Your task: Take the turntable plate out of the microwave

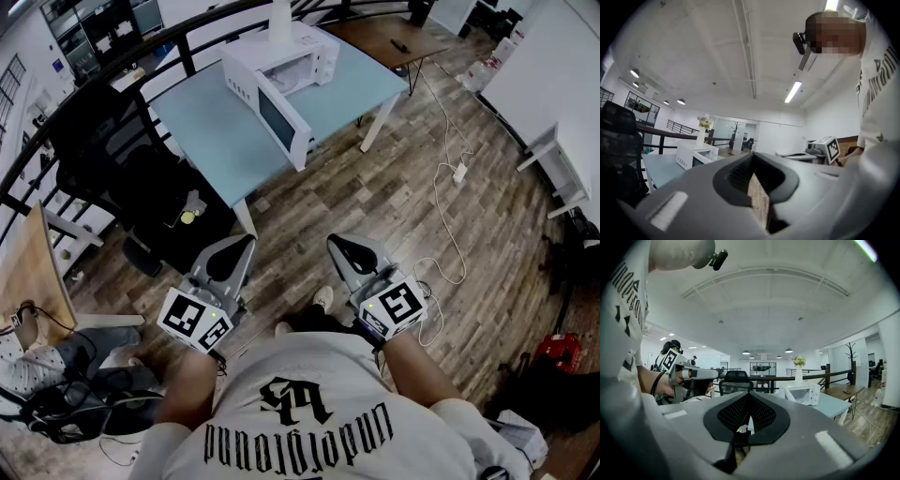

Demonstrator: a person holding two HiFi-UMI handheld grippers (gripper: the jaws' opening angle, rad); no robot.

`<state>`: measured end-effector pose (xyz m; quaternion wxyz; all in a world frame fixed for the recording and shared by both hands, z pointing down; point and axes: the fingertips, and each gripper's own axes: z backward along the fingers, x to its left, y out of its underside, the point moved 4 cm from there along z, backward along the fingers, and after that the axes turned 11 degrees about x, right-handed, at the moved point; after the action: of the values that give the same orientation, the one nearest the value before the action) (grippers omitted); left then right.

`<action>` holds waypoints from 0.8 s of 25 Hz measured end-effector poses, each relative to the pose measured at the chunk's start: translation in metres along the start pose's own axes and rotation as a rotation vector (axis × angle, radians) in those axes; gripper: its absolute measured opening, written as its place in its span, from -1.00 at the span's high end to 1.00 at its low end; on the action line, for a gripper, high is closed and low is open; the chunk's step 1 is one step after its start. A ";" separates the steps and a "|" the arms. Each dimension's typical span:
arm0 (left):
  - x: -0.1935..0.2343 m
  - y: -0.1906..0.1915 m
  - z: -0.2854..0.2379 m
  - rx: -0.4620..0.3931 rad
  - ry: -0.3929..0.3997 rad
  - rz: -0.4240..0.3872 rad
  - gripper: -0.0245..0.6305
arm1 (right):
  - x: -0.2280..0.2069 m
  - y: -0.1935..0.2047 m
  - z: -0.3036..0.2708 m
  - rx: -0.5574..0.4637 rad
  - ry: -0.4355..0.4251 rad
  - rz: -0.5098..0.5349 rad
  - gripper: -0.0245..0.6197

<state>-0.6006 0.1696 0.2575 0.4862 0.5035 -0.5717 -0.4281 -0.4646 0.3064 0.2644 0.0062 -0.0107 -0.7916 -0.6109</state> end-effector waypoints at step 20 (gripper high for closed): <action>0.024 -0.020 -0.180 0.053 0.014 -0.063 0.77 | -0.183 0.031 -0.017 0.101 -0.002 -0.024 0.91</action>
<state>-0.4207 0.1435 0.2700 0.4630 0.5370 -0.5631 -0.4245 -0.2806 0.2958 0.2945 -0.0011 -0.0015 -0.8215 -0.5703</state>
